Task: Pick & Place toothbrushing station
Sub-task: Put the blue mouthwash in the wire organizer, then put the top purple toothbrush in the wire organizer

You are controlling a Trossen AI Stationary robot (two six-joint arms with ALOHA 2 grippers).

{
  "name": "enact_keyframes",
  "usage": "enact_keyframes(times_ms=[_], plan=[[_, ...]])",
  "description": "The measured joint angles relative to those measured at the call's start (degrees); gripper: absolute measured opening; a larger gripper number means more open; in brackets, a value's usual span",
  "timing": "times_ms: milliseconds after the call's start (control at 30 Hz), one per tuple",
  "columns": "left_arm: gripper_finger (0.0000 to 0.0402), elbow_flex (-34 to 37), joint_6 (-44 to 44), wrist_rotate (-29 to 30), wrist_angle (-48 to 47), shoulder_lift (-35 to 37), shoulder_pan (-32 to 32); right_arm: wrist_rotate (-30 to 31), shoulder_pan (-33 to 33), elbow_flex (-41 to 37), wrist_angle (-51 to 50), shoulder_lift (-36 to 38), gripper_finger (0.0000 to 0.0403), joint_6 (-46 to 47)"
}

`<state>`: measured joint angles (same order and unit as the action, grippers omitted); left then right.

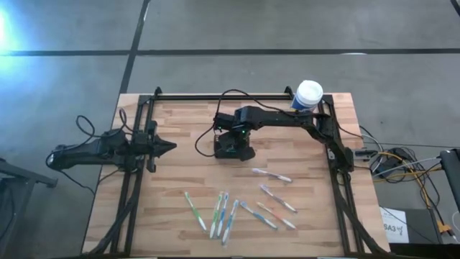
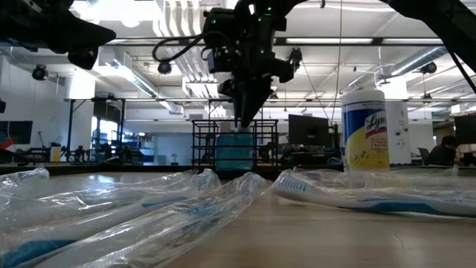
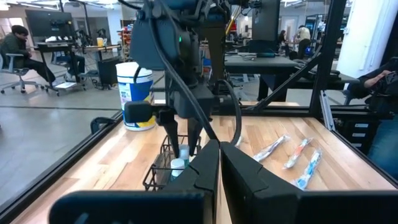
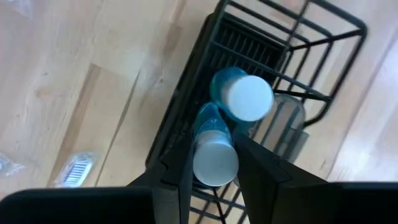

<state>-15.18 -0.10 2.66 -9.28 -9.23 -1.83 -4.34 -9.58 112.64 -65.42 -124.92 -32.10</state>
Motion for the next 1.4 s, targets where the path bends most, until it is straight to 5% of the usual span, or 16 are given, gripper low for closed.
enact_keyframes(times_ms=[400, 767, 1033, 1400], plan=[[0.0023, 0.0, 0.3, 0.1, 0.3, 0.0, 0.0, -1.5, 0.0, 2.9, -0.5, -3.2, 0.0093, -1.7], [0.0023, 0.5, 0.2, 0.1, 0.2, 0.0, -0.1, -3.5, -0.6, 4.6, -2.5, -3.6, 0.0161, -0.3], [0.0023, 0.5, 0.1, 0.3, 0.3, 0.0, 0.0, -3.4, -0.9, 6.5, -3.7, -3.4, 0.0175, 0.4], [0.0023, 0.5, 0.1, 0.3, 0.5, 0.0, 0.0, 1.4, -0.9, 20.8, -15.6, -3.3, 0.0176, 2.1]])
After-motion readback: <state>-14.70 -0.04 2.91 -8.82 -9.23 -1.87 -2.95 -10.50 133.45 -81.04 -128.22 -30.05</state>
